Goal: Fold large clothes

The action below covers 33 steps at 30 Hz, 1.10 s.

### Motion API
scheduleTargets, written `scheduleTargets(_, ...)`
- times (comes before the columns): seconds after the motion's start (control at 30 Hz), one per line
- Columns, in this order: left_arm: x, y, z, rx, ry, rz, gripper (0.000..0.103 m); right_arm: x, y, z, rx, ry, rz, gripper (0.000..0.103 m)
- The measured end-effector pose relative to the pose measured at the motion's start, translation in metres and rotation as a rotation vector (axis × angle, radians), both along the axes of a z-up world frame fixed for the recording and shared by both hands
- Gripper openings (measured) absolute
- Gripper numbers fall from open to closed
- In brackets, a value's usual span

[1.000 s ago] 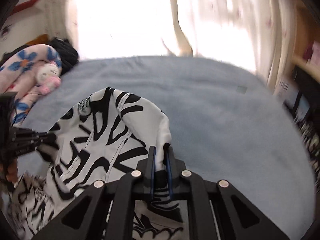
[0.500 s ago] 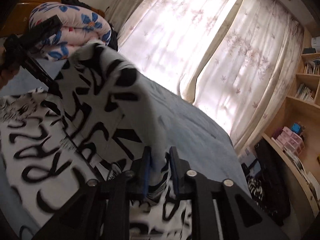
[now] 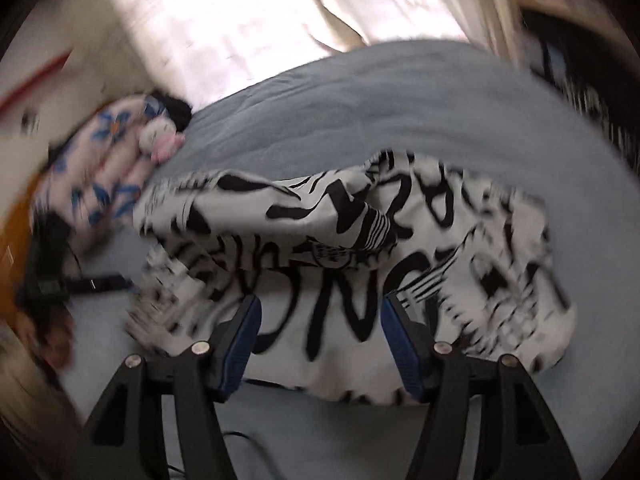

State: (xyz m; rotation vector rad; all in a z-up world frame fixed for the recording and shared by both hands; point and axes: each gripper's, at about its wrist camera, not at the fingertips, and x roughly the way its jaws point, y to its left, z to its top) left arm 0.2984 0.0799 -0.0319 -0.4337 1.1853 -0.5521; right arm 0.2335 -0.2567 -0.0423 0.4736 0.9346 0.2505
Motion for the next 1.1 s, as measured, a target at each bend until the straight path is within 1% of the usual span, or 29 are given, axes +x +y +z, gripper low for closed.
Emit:
scheduleTargets(0.03, 0.009, -0.003, 0.004, -0.033, 0.022, 0.012, 0.070, 0.005, -0.004, -0.001, 0.056, 0.026, -0.017, 0.065)
scheduleTargets(0.07, 0.014, -0.003, 0.007, -0.064, 0.035, 0.027, 0.070, 0.012, -0.009, -0.003, 0.135, 0.055, -0.040, 0.065)
scheduleTargets(0.1, 0.018, -0.004, 0.010, -0.081, 0.041, 0.038, 0.070, 0.017, -0.012, -0.005, 0.177, 0.072, -0.056, 0.065)
scheduleTargets(0.17, 0.030, -0.005, 0.016, -0.115, 0.049, 0.071, 0.070, 0.026, -0.015, -0.007, 0.238, 0.099, -0.088, 0.066)
scheduleTargets(0.23, 0.041, -0.006, 0.021, -0.133, 0.048, 0.095, 0.071, 0.039, -0.017, -0.011, 0.299, 0.137, -0.121, 0.069)
scheduleTargets(0.3, 0.052, -0.007, 0.018, -0.157, 0.074, 0.114, 0.072, 0.051, -0.021, -0.019, 0.344, 0.175, -0.144, 0.070)
scheduleTargets(0.4, 0.067, -0.011, 0.003, -0.171, 0.145, 0.134, 0.072, 0.071, -0.025, -0.032, 0.405, 0.241, -0.169, 0.070)
scheduleTargets(0.43, 0.073, -0.013, -0.006, -0.179, 0.176, 0.138, 0.072, 0.077, -0.026, -0.038, 0.424, 0.261, -0.176, 0.070)
scheduleTargets(0.53, 0.086, -0.017, -0.029, -0.200, 0.232, 0.151, 0.072, 0.096, -0.026, -0.058, 0.483, 0.332, -0.191, 0.070)
scheduleTargets(0.63, 0.097, -0.021, -0.052, -0.210, 0.278, 0.160, 0.072, 0.109, -0.022, -0.073, 0.497, 0.382, -0.192, 0.070)
scheduleTargets(0.7, 0.102, -0.024, -0.061, -0.198, 0.283, 0.170, 0.071, 0.117, -0.018, -0.078, 0.470, 0.388, -0.180, 0.070)
scheduleTargets(0.77, 0.104, -0.026, -0.061, -0.158, 0.242, 0.197, 0.057, 0.122, -0.012, -0.073, 0.433, 0.347, -0.165, 0.070)
scheduleTargets(0.8, 0.106, -0.028, -0.057, -0.137, 0.209, 0.197, 0.039, 0.125, -0.007, -0.065, 0.378, 0.306, -0.155, 0.062)
scheduleTargets(0.83, 0.107, -0.030, -0.052, -0.122, 0.177, 0.193, 0.029, 0.129, -0.002, -0.053, 0.315, 0.246, -0.136, 0.056)
scheduleTargets(0.87, 0.108, -0.033, -0.046, -0.109, 0.141, 0.190, 0.028, 0.133, 0.003, -0.045, 0.277, 0.204, -0.116, 0.042)
scheduleTargets(0.9, 0.109, -0.034, -0.038, -0.099, 0.105, 0.189, 0.024, 0.138, 0.007, -0.033, 0.240, 0.150, -0.094, 0.030)
scheduleTargets(0.93, 0.110, -0.037, -0.027, -0.082, 0.040, 0.185, 0.019, 0.140, 0.009, -0.024, 0.220, 0.108, -0.084, 0.025)
scheduleTargets(0.97, 0.112, -0.037, -0.018, -0.076, 0.008, 0.184, 0.016, 0.144, 0.011, -0.013, 0.201, 0.059, -0.074, 0.022)
scheduleTargets(1.0, 0.113, -0.039, -0.008, -0.076, -0.039, 0.181, 0.015, 0.146, 0.013, 0.000, 0.175, -0.023, -0.060, 0.018)
scheduleTargets(1.03, 0.114, -0.040, 0.000, -0.081, -0.080, 0.181, 0.015, 0.148, 0.015, 0.010, 0.156, -0.075, -0.054, 0.017)
scheduleTargets(1.1, 0.115, -0.041, 0.015, -0.102, -0.170, 0.183, 0.015, 0.150, 0.017, 0.027, 0.158, -0.170, -0.043, 0.016)
